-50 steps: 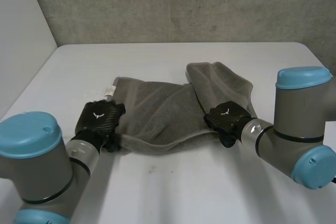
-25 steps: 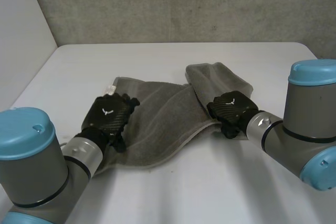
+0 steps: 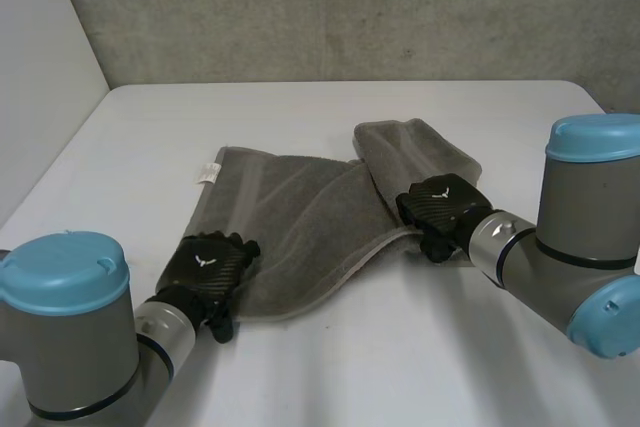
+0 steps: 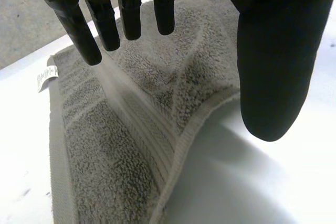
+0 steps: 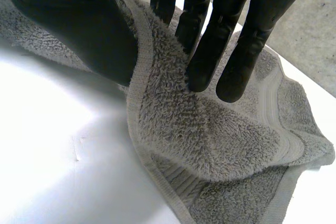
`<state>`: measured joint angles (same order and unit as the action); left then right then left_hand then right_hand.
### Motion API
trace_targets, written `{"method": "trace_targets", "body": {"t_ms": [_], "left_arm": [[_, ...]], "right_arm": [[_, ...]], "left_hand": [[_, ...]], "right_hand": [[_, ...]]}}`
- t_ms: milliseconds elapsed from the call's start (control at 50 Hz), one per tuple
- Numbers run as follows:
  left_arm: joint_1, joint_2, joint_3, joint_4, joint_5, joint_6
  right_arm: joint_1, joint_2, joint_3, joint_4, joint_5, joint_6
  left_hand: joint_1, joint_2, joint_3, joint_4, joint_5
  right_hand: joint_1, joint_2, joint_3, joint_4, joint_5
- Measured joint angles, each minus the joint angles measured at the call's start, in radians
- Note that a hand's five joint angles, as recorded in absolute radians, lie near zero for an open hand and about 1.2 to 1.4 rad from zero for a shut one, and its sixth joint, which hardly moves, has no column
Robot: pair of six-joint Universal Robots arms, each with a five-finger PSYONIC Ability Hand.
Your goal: Fold the laundry
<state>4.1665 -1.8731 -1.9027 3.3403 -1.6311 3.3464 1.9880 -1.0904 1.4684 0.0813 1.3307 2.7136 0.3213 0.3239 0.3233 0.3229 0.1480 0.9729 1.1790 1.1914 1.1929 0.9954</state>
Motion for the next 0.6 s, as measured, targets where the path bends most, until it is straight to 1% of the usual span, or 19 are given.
{"method": "trace_targets", "body": {"t_ms": [120, 140, 200, 220, 240, 260, 280, 300, 320, 340, 440, 480, 500, 520, 540, 600], "left_arm": [[0.0, -0.039, 0.01, 0.018, 0.004, 0.008], [0.001, -0.053, 0.017, 0.025, 0.004, 0.009], [0.001, -0.068, 0.026, 0.033, 0.004, 0.01], [0.002, -0.088, 0.04, 0.046, 0.004, 0.011], [0.004, -0.102, 0.054, 0.058, 0.004, 0.011], [0.004, -0.102, 0.054, 0.058, 0.004, 0.011], [0.006, -0.113, 0.069, 0.071, 0.004, 0.012], [0.007, -0.114, 0.075, 0.076, 0.004, 0.012], [0.007, -0.114, 0.075, 0.076, 0.004, 0.012], [0.013, -0.114, 0.101, 0.091, 0.002, 0.012], [0.028, -0.07, 0.138, 0.1, 0.001, 0.012], [0.033, -0.032, 0.147, 0.102, 0.001, 0.012], [0.033, -0.032, 0.147, 0.102, 0.001, 0.012], [0.034, -0.009, 0.15, 0.102, 0.002, 0.011], [0.035, 0.014, 0.152, 0.102, 0.002, 0.011], [0.036, 0.059, 0.155, 0.099, 0.003, 0.011]], "right_arm": [[0.0, 0.003, 0.0, 0.0, 0.0, 0.0], [0.0, 0.003, 0.0, 0.0, 0.0, 0.0], [0.0, 0.003, 0.0, 0.0, 0.0, 0.001], [0.0, 0.002, 0.0, 0.0, 0.0, 0.001], [0.0, 0.001, -0.001, 0.0, 0.0, 0.001], [0.0, 0.001, -0.001, 0.0, 0.0, 0.001], [0.0, 0.001, -0.001, 0.0, 0.0, 0.002], [0.0, 0.001, -0.001, 0.0, 0.0, 0.002], [0.0, 0.001, -0.001, 0.0, 0.0, 0.002], [0.0, 0.0, -0.002, 0.0, 0.0, 0.004], [-0.003, -0.002, -0.002, 0.002, -0.003, 0.029], [-0.009, -0.003, -0.003, 0.003, -0.006, 0.062], [-0.009, -0.003, -0.003, 0.003, -0.006, 0.062], [-0.012, -0.004, -0.003, 0.003, -0.008, 0.074], [-0.027, -0.006, -0.002, 0.005, -0.011, 0.122], [-0.058, -0.011, 0.002, 0.008, -0.02, 0.205]], "left_hand": [[0.067, 0.065, 0.066, 0.062, 0.063], [0.172, 0.161, 0.162, 0.164, 0.158], [0.194, 0.186, 0.186, 0.188, 0.188], [0.306, 0.295, 0.288, 0.29, 0.289], [0.536, 0.504, 0.503, 0.505, 0.502], [0.536, 0.504, 0.503, 0.505, 0.502], [0.636, 0.618, 0.618, 0.619, 0.619], [0.674, 0.67, 0.67, 0.665, 0.665], [0.674, 0.67, 0.67, 0.665, 0.665], [0.781, 0.793, 0.788, 0.79, 0.786], [0.829, 0.865, 0.863, 0.866, 0.855], [0.838, 0.878, 0.877, 0.88, 0.866], [0.838, 0.878, 0.877, 0.88, 0.866], [0.843, 0.883, 0.882, 0.885, 0.869], [0.843, 0.885, 0.884, 0.887, 0.869], [0.843, 0.888, 0.888, 0.89, 0.874]], "right_hand": [[0.0, 0.0, 0.0, 0.0, 0.0], [0.0, 0.0, 0.0, 0.0, 0.0], [0.0, 0.0, 0.0, 0.0, 0.0], [0.0, 0.0, 0.0, 0.0, 0.0], [0.0, 0.0, 0.0, 0.0, 0.0], [0.0, 0.0, 0.0, 0.0, 0.0], [0.0, 0.0, 0.0, 0.0, 0.0], [0.0, 0.0, 0.0, 0.0, 0.0], [0.0, 0.0, 0.0, 0.0, 0.0], [0.0, 0.0, 0.0, 0.0, 0.0], [-0.01, -0.023, -0.027, -0.02, -0.012], [-0.149, -0.21, -0.218, -0.219, -0.184], [-0.149, -0.21, -0.218, -0.219, -0.184], [-0.211, -0.283, -0.296, -0.296, -0.254], [-0.359, -0.467, -0.478, -0.479, -0.438], [-0.489, -0.631, -0.638, -0.639, -0.608]]}}
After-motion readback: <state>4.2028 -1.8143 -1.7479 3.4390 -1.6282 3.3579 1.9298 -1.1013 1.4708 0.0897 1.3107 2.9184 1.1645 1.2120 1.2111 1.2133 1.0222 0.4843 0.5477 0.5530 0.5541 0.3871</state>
